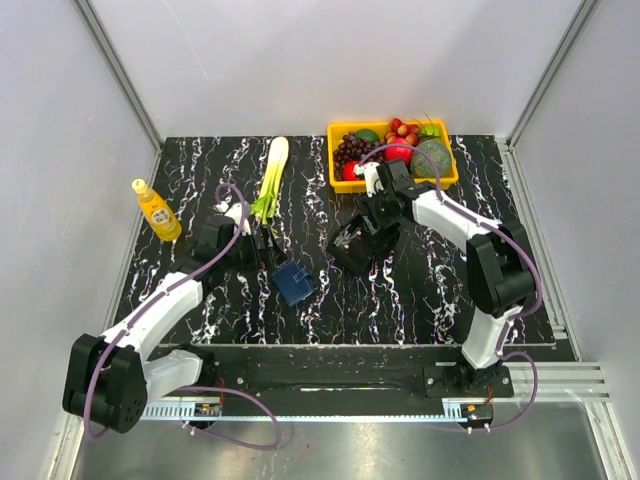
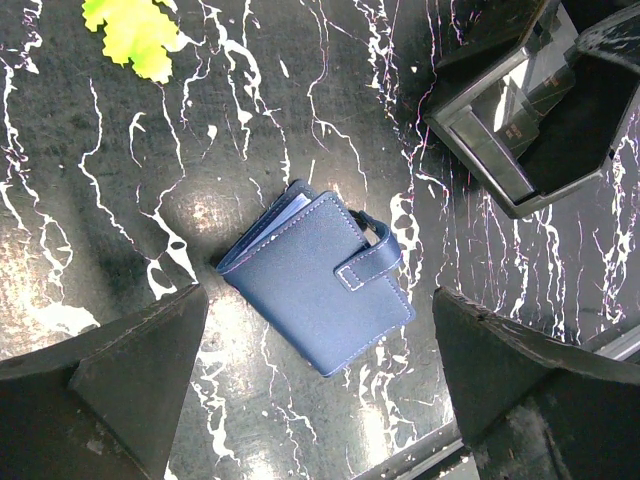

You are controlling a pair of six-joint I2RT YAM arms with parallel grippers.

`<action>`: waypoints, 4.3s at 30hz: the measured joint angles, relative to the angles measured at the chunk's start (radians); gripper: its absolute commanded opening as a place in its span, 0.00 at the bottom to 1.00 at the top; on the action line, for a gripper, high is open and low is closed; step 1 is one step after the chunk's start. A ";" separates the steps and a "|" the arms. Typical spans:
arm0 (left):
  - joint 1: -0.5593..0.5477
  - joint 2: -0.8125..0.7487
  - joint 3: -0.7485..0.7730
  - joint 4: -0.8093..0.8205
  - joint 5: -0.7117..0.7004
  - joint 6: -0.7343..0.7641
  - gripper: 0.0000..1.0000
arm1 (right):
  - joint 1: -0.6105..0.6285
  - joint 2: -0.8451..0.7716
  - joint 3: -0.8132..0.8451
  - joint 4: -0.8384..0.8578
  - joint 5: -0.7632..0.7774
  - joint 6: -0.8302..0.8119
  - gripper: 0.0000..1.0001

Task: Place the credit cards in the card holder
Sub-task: Pick up the credit card from the storage box.

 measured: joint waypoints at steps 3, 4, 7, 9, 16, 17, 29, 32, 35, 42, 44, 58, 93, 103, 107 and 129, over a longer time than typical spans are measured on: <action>0.000 0.000 0.000 0.000 0.001 0.000 0.99 | 0.002 0.042 0.024 -0.049 -0.034 0.006 0.65; 0.000 0.000 0.000 0.000 0.002 0.000 0.99 | 0.002 0.045 0.024 -0.061 -0.042 0.009 0.66; 0.000 0.000 -0.002 0.004 0.002 0.000 0.99 | 0.003 0.035 -0.011 -0.060 -0.064 0.022 0.91; 0.000 0.000 -0.008 0.009 0.002 0.000 0.99 | 0.003 0.022 -0.034 -0.056 -0.066 0.028 1.00; 0.000 0.000 -0.026 0.010 0.002 0.000 0.99 | -0.004 -0.063 -0.075 -0.030 -0.073 0.024 1.00; 0.000 0.000 -0.026 0.011 0.002 0.000 0.99 | -0.006 -0.058 -0.071 -0.028 -0.095 0.025 1.00; 0.000 -0.011 -0.026 0.003 0.002 0.000 0.99 | -0.015 0.069 0.018 -0.099 -0.249 0.019 1.00; 0.000 -0.011 -0.026 0.003 0.002 0.001 0.99 | -0.006 0.071 0.031 -0.101 -0.252 0.015 0.99; 0.000 -0.011 -0.026 0.004 0.002 0.001 0.99 | 0.019 0.072 0.037 -0.105 -0.245 0.014 0.99; 0.000 -0.011 -0.026 0.005 0.002 0.000 0.99 | 0.106 0.098 0.070 -0.135 -0.209 -0.009 1.00; 0.000 -0.011 -0.026 0.008 0.002 0.000 0.99 | 0.117 0.098 0.073 -0.144 -0.202 -0.018 0.99; -0.001 0.390 0.100 0.455 -0.085 0.000 0.99 | 0.120 0.100 0.079 -0.141 -0.180 -0.036 0.99; -0.035 0.205 0.063 0.410 -0.076 0.048 0.99 | 0.103 -0.029 0.001 -0.053 -0.014 0.013 0.99; -0.047 -0.265 -0.012 0.304 -0.195 0.029 0.99 | 0.100 0.043 0.012 -0.084 0.033 -0.008 0.97; -0.047 -0.330 -0.035 0.245 -0.218 0.025 0.99 | 0.128 0.060 0.012 -0.092 0.056 -0.016 0.97; -0.047 -0.329 -0.048 0.153 -0.234 0.022 0.99 | 0.167 0.172 0.109 -0.235 0.144 -0.033 0.77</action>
